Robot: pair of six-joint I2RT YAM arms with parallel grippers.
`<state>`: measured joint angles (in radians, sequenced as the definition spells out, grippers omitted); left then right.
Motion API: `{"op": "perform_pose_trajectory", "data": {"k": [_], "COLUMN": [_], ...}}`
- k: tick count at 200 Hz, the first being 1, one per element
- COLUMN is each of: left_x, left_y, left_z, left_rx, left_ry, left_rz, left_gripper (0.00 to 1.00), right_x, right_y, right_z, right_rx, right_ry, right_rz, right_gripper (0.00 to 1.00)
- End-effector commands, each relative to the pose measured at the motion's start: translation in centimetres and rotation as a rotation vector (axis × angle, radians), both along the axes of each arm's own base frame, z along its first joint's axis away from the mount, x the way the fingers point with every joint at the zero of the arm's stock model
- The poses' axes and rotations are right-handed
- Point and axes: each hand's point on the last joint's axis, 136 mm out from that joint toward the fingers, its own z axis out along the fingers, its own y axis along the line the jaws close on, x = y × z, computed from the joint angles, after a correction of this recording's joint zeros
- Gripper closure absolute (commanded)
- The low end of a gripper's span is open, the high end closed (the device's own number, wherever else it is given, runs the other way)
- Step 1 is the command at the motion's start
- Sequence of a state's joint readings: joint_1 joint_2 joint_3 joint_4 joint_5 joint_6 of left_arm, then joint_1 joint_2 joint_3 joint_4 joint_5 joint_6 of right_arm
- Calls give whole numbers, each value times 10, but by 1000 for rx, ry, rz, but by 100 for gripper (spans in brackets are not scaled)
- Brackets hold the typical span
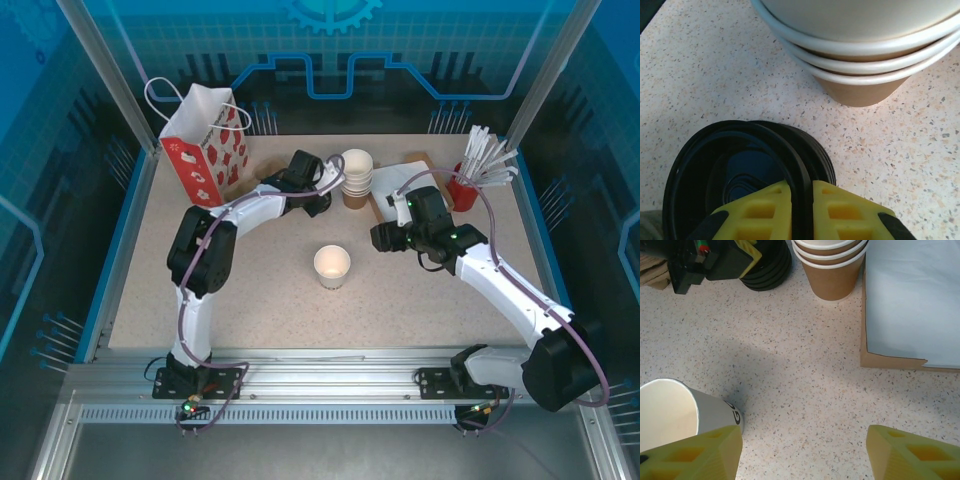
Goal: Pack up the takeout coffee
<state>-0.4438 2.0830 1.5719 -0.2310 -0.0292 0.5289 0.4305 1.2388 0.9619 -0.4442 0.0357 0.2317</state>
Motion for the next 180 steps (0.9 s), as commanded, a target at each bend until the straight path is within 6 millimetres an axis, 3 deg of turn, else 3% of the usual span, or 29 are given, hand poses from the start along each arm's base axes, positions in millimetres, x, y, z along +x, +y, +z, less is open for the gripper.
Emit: {"op": "perform_pose_trajectory", "data": {"k": [1, 36, 62, 91, 132, 163, 180], "left_x": [-8, -41, -74, -105, -149, -174, -181], "left_y": [4, 5, -1, 0, 1, -1, -2], "left_z": [59, 109, 160, 203, 240, 253, 254], "left_rx": [-112, -318, -575, -849, -1211, -1325, -1402], "left_ry": [-61, -33, 10, 56, 241, 390, 471], "left_rz": [37, 103, 139, 191, 238, 230, 247], "left_gripper": [86, 86, 85, 84, 84, 87, 89], "right_x": [-5, -8, -11, -12, -26, -37, -35], "right_y": [-2, 5, 17, 35, 73, 99, 105], "right_z": [9, 32, 49, 63, 104, 123, 128], "right_rx": [19, 52, 84, 124, 360, 540, 608], "right_ry": [-2, -47, -71, -77, -132, -147, -167], "right_rz": [3, 27, 71, 138, 362, 513, 525], "right_gripper": [32, 32, 32, 31, 28, 5, 0]}}
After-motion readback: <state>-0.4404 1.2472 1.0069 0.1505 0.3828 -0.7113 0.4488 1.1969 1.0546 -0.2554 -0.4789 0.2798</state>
